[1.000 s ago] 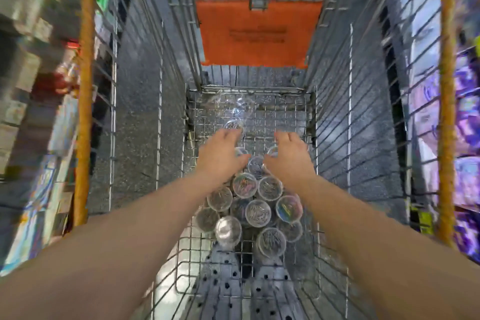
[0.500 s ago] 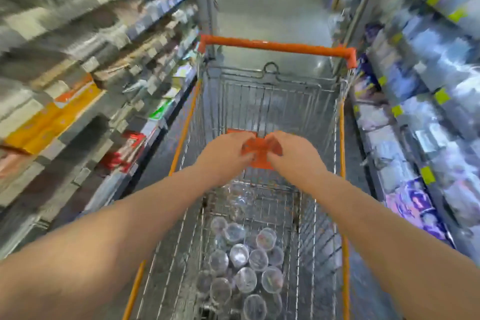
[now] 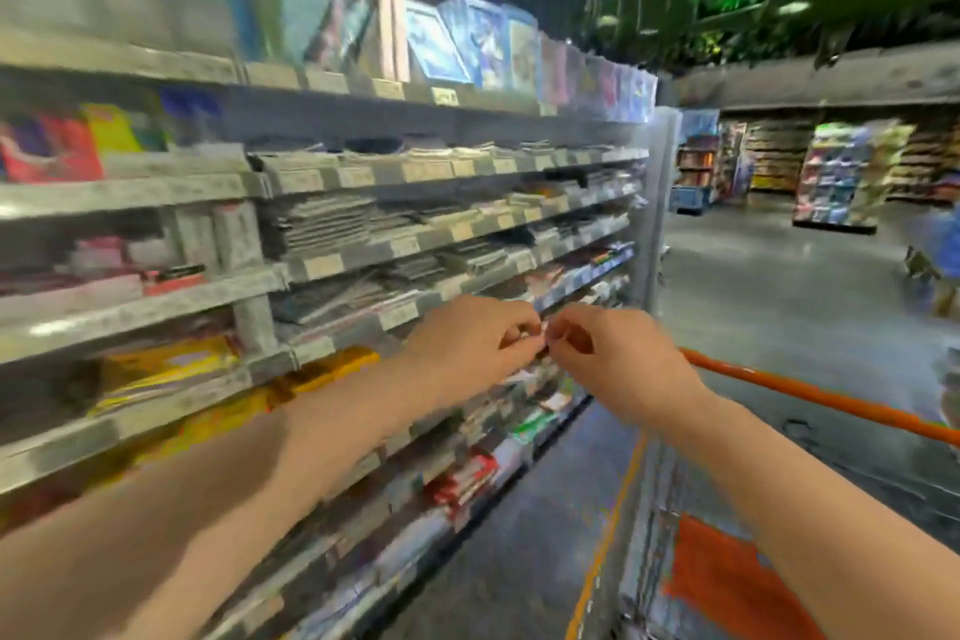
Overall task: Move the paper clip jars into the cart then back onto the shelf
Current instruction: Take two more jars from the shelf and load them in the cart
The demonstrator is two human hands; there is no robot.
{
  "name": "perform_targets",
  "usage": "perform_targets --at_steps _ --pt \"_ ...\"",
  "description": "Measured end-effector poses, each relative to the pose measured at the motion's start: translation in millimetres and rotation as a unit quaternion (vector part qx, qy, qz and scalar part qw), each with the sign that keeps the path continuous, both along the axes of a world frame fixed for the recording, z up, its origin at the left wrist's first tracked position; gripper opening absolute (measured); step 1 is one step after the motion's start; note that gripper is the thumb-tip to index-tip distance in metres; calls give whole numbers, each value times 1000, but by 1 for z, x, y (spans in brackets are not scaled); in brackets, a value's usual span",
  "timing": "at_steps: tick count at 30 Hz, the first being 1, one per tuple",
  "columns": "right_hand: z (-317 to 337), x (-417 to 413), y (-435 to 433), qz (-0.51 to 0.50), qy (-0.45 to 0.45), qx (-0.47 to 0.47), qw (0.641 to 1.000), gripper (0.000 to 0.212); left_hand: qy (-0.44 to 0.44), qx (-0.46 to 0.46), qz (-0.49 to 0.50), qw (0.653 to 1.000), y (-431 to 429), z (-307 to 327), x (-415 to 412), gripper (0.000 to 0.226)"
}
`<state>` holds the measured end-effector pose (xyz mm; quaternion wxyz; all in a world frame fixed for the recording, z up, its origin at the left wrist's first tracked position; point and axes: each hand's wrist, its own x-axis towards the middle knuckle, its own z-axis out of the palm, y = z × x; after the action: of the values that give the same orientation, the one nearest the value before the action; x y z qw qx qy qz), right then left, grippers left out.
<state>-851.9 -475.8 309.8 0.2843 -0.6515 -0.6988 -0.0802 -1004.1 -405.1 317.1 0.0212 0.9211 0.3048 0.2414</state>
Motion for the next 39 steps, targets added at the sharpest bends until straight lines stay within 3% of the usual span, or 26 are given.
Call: perform_targets --at_steps 10,19,25,31,34,37,39 --pt "64 -266 73 169 -30 91 981 15 38 92 160 982 12 74 -289 21" --pt "96 -475 153 299 11 103 949 8 65 118 346 929 33 113 -494 24" --pt "106 -563 222 373 19 120 920 13 31 100 415 904 76 117 -589 24" --pt "141 -628 313 436 -45 115 891 10 77 113 461 877 130 136 -664 32" --pt "162 -667 365 434 -109 90 890 9 104 99 488 861 163 149 -700 33" --pt "177 -703 400 465 -155 19 871 9 137 29 545 827 196 156 -731 35" --pt "184 -723 416 483 -190 -26 854 13 170 31 529 831 214 159 -746 37"
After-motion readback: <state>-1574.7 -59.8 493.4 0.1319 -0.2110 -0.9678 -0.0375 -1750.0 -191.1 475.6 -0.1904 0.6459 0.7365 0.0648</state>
